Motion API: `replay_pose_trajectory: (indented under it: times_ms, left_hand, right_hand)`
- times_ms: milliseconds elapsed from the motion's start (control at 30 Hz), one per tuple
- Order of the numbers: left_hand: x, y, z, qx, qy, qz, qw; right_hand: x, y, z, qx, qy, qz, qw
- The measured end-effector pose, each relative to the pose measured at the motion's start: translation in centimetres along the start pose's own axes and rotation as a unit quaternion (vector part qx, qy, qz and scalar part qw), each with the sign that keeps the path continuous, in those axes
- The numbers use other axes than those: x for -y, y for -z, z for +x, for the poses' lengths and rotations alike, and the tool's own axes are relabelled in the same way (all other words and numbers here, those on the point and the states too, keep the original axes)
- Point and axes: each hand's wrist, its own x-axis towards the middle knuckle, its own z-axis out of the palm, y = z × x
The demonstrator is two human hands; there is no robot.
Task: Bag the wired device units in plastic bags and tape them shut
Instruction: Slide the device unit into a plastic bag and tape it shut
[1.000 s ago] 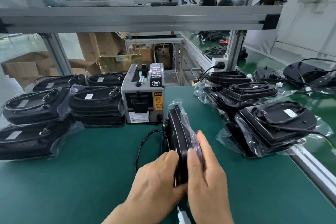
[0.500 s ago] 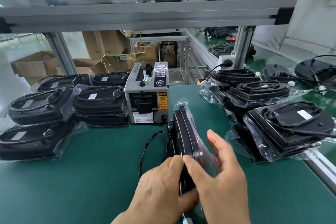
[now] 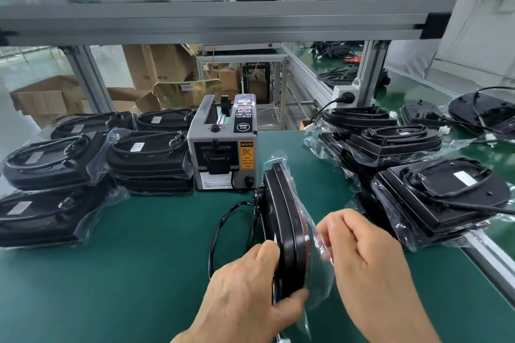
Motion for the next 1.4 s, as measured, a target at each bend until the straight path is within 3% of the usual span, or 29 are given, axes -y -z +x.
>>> replay_pose_trajectory:
  times_ms: [167, 233, 300, 367, 433, 533, 667, 867, 1000, 1167, 1233, 1400]
  left_hand:
    - [0.1, 0.4, 0.0, 0.026, -0.014, -0.018, 0.999]
    - [1.0, 1.6, 0.5, 0.071, 0.002, -0.093, 0.993]
    - [2.5, 2.9, 2.1, 0.043, 0.065, -0.207, 0.975]
    - [4.4, 3.7, 5.1, -0.085, 0.164, -0.307, 0.934]
    - [6.6, 4.4, 8.8, -0.181, 0.266, -0.436, 0.84]
    - [8.9, 4.8, 13.0, -0.178, 0.373, -0.549, 0.727]
    - [9.6, 4.1, 15.2, -0.155, 0.433, -0.581, 0.672]
    - [8.8, 4.2, 16.8, -0.215, 0.451, -0.615, 0.61]
    - [8.5, 4.1, 17.1, -0.252, 0.444, -0.613, 0.604]
    - [7.9, 4.9, 14.6, -0.208, 0.381, -0.631, 0.643]
    - [6.8, 5.7, 12.6, -0.134, 0.337, -0.646, 0.671]
    - [2.6, 7.0, 8.1, 0.147, 0.174, -0.617, 0.754]
  right_hand:
    - [0.3, -1.7, -0.4, 0.035, -0.055, -0.048, 0.997]
    - [0.1, -1.8, -0.2, 0.041, -0.066, -0.046, 0.996]
    - [-0.3, -1.4, 0.0, 0.045, -0.066, -0.038, 0.996]
    - [-0.4, -1.3, 0.0, 0.051, -0.06, -0.047, 0.996]
    - [-0.2, -1.3, -0.1, 0.048, -0.054, -0.055, 0.996]
    - [-0.2, -1.2, 0.1, 0.036, -0.05, -0.061, 0.996]
    - [-0.3, -1.3, 0.4, 0.03, -0.05, -0.071, 0.996]
    - [-0.5, -1.7, 0.4, 0.028, -0.035, -0.071, 0.996]
    - [-0.7, -1.8, 0.4, 0.023, -0.026, -0.067, 0.997]
    - [-1.1, -2.0, 0.1, 0.014, -0.008, -0.065, 0.998]
    - [-1.4, -2.1, 0.0, 0.011, -0.002, -0.06, 0.998]
    - [-1.7, -1.9, -0.1, 0.002, -0.006, -0.038, 0.999]
